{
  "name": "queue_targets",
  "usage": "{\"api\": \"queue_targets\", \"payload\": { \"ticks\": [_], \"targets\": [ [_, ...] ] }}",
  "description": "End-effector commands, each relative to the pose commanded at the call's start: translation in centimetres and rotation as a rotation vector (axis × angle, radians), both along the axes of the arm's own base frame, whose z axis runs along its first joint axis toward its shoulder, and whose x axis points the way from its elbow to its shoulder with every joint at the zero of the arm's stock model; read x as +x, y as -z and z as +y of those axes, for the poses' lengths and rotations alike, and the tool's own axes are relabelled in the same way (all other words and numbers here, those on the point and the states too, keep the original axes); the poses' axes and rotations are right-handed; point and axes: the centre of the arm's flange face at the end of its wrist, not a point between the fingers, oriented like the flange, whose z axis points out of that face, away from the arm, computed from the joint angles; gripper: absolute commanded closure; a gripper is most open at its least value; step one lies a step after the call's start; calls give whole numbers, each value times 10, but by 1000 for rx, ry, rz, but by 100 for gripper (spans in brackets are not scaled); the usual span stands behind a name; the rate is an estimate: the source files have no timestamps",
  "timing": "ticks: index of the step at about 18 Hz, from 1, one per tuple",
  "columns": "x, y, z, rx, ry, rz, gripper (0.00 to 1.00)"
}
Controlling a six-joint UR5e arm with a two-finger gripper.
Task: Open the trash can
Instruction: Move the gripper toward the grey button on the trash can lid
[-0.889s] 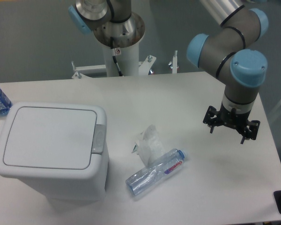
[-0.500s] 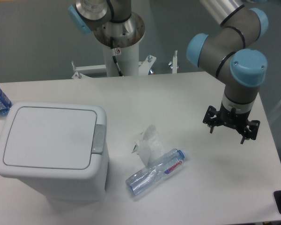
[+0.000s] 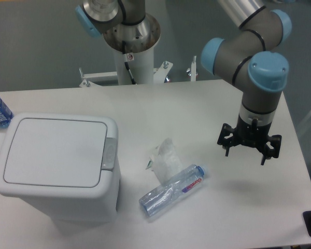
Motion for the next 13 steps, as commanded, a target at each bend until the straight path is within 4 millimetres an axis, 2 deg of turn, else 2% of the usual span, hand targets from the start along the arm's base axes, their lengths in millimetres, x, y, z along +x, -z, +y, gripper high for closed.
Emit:
{"api": "queue_targets", "payload": {
  "ticks": [2,6,8,13],
  "targets": [
    [14,-16,14,88,-62,-63,0],
    [44,-30,46,173,-90,-145,0],
    [63,-47,59,193,-102,-151,0],
    [105,-106,70,288,-137,-170,0]
  ]
}}
